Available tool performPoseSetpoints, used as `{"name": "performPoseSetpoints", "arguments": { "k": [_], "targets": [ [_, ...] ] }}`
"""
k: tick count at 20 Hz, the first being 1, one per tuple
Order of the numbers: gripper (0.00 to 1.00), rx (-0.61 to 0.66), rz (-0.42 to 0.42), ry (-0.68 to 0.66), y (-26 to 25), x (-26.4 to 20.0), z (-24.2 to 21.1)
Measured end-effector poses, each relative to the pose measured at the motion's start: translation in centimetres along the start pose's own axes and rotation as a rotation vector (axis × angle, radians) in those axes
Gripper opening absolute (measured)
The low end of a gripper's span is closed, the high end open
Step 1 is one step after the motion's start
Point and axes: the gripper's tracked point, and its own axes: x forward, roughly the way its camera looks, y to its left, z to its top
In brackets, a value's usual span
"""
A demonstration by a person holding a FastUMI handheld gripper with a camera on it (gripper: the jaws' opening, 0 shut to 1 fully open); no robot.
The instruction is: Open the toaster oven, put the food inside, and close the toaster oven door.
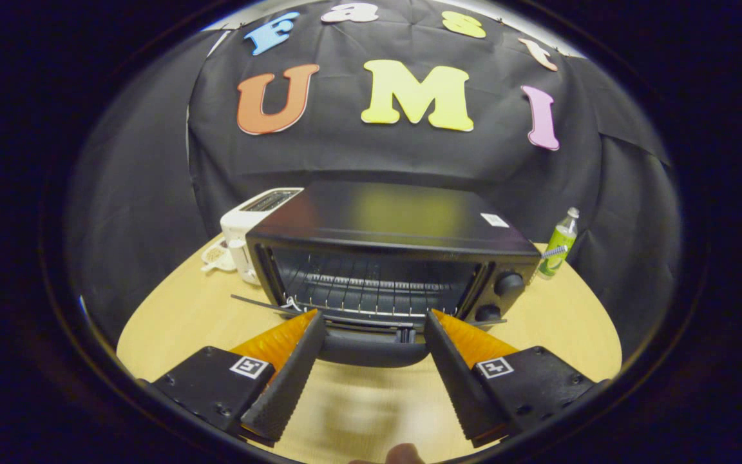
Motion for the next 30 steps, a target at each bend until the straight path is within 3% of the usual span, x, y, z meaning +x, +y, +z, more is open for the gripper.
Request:
{"name": "performPoseSetpoints", "arguments": {
  "k": [12,18,20,30],
  "targets": [
    [1.00,-0.011,0.024,0.154,0.0,-1.2,-9.0],
    [1.00,-0.038,0.049,0.194,-0.8,-2.9,-9.9],
    [1.00,-0.020,0.108,0.216,-0.3,-4.8,-9.2],
    [1.00,0.163,0.640,0.464,7.9,-15.7,-4.0]
  ]
}}
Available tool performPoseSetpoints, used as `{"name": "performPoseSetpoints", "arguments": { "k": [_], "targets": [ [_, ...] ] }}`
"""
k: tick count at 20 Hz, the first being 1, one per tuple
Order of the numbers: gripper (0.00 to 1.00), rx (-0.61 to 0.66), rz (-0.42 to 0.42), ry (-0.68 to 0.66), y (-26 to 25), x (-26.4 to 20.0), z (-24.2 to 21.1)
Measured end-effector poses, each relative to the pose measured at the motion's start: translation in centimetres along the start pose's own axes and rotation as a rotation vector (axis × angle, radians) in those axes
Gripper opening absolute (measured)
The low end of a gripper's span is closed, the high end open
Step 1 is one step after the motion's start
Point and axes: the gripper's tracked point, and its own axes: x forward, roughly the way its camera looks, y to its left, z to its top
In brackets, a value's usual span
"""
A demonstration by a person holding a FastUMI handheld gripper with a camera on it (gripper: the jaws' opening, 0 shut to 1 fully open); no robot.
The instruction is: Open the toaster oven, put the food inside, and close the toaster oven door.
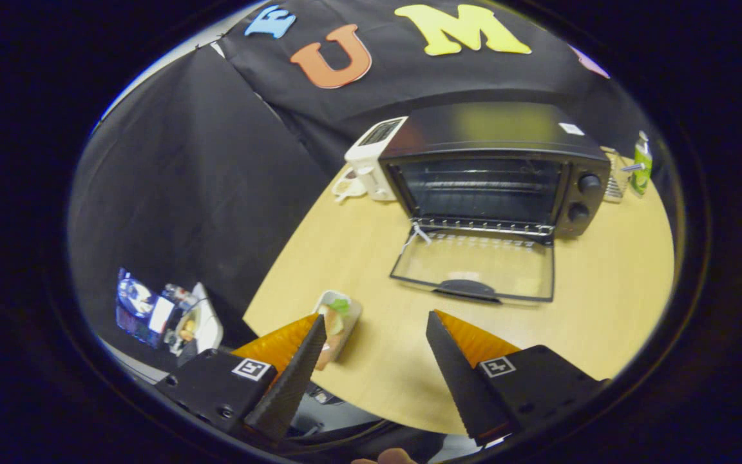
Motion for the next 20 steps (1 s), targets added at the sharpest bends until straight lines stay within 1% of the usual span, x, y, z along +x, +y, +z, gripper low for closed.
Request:
{"name": "performPoseSetpoints", "arguments": {
  "k": [2,4,8,11,13,16,20],
  "targets": [
    [1.00,0.070,0.091,0.047,2.2,0.1,-1.0],
    [1.00,0.140,0.141,0.093,3.6,1.1,-2.3],
    [1.00,0.271,0.188,0.180,5.4,3.6,-4.3],
    [0.98,0.341,0.187,0.218,5.3,6.0,-5.3],
    [0.94,0.384,0.184,0.234,5.2,7.6,-5.6],
    [0.89,0.386,0.124,0.253,3.9,10.0,-6.6],
    [0.83,0.389,0.104,0.279,3.7,11.1,-7.4]
  ]
}}
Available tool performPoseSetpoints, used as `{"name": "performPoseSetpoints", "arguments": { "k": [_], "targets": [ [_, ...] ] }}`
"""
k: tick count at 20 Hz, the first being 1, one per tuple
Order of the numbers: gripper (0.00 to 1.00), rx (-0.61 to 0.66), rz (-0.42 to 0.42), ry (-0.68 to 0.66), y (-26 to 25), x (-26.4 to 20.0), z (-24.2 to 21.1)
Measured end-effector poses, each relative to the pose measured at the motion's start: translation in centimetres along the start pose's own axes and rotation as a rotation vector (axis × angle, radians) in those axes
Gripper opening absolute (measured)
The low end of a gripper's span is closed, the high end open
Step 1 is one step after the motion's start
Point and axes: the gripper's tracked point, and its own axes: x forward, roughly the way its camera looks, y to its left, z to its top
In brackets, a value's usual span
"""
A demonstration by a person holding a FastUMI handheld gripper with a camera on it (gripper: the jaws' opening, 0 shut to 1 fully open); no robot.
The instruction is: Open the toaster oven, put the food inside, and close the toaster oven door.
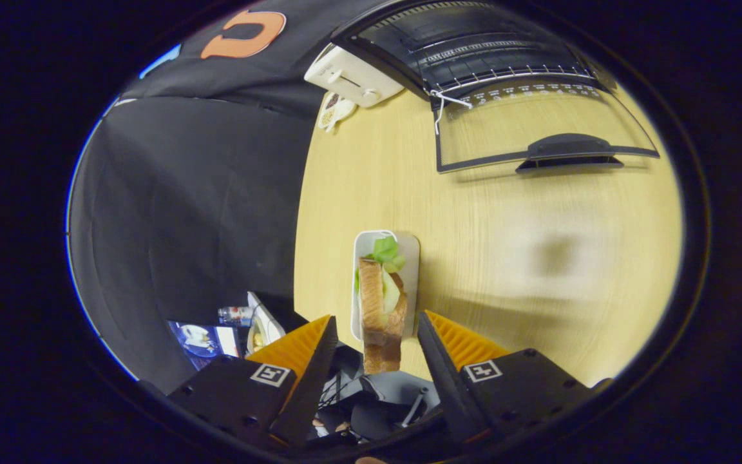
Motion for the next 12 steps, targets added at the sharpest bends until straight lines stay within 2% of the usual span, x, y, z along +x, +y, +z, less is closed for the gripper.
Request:
{"name": "performPoseSetpoints", "arguments": {
  "k": [3,7,8,12],
  "targets": [
    [0.72,-0.001,-0.011,0.011,-0.1,0.6,-0.2],
    [0.51,-0.008,-0.026,0.020,-0.3,1.1,0.0],
    [0.42,-0.003,-0.020,0.020,-0.2,1.1,0.0],
    [0.32,0.011,0.055,0.025,1.7,-0.8,0.3]
  ]
}}
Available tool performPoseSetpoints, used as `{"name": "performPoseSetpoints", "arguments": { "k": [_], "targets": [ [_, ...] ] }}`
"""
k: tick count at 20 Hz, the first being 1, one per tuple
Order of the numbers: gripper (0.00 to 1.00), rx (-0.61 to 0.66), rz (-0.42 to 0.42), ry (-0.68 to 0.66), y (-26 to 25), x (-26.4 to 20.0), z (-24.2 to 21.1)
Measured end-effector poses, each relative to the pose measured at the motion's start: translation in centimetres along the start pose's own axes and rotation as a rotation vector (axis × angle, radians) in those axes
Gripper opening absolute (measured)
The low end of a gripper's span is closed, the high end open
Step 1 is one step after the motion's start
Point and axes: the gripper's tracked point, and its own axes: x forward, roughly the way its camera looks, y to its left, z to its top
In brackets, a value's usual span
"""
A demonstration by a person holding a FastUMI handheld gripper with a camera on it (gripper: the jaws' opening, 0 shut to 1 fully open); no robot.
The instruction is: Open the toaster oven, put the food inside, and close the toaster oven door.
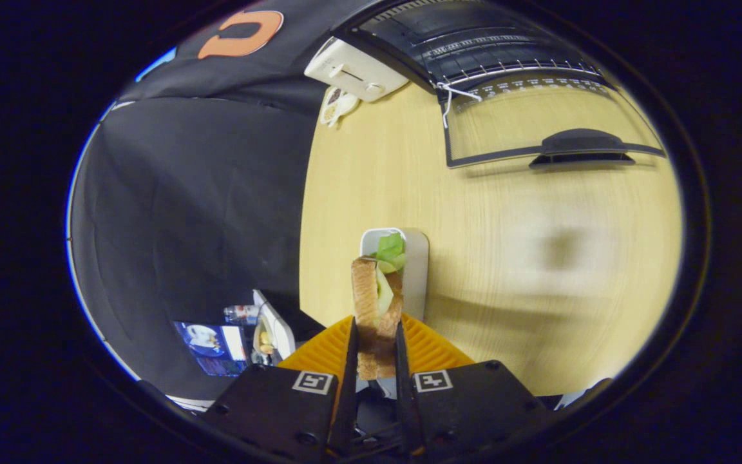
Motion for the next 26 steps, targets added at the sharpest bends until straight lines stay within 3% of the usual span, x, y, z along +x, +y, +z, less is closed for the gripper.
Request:
{"name": "performPoseSetpoints", "arguments": {
  "k": [5,9,15,22,26],
  "targets": [
    [0.30,0.033,0.159,-0.075,3.8,-6.7,1.2],
    [0.30,0.068,0.249,-0.214,4.6,-12.6,4.0],
    [0.30,0.140,0.236,-0.434,0.6,-19.0,7.9],
    [0.30,0.313,0.198,-0.631,-5.0,-19.8,13.9],
    [0.30,0.402,0.198,-0.712,-7.4,-17.8,18.5]
  ]
}}
